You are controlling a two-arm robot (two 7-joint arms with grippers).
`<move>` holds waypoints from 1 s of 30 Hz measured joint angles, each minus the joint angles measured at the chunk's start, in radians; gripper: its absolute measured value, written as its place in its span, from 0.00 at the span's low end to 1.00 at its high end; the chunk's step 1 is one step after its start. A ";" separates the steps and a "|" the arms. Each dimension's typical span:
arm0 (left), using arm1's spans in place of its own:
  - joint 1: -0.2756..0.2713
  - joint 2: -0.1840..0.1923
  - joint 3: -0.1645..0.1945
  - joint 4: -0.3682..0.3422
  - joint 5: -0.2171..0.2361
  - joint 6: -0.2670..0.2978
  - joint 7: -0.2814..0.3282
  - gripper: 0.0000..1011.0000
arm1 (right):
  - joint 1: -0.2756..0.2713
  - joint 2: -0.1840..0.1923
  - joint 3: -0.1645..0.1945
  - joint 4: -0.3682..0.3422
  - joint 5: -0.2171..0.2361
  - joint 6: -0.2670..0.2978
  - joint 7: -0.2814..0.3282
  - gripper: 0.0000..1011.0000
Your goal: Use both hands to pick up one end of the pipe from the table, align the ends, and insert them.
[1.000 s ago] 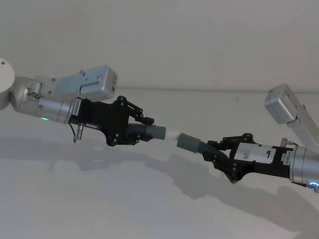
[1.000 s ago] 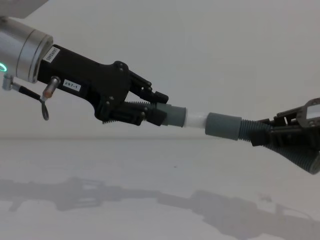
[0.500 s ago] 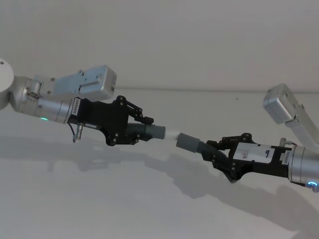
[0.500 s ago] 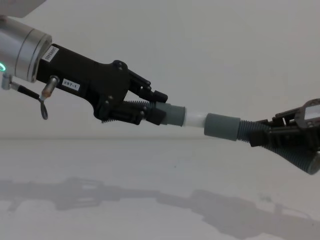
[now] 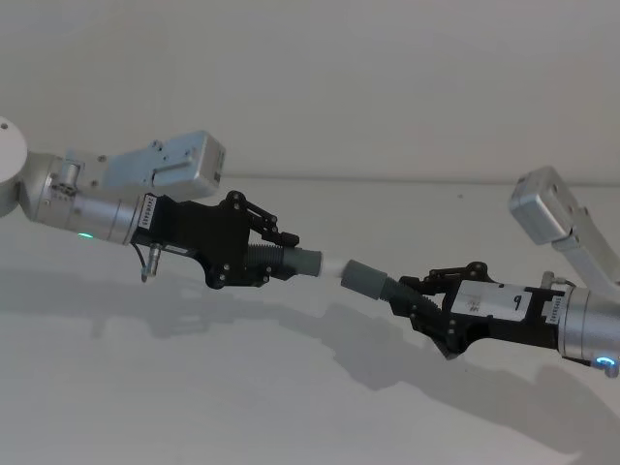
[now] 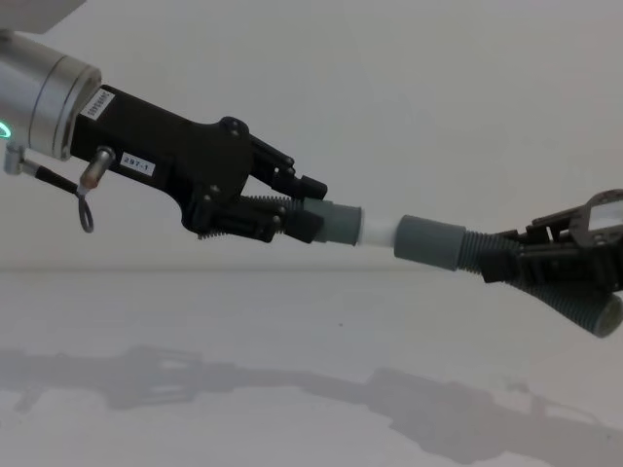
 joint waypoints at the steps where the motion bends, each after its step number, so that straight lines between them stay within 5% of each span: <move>1: 0.000 0.000 0.000 0.000 0.000 0.000 0.000 0.34 | 0.000 0.000 0.000 0.000 0.000 0.000 0.000 0.27; 30: -0.002 -0.011 0.003 0.012 -0.013 0.006 -0.001 0.34 | -0.010 -0.008 0.010 0.016 0.030 -0.052 0.030 0.27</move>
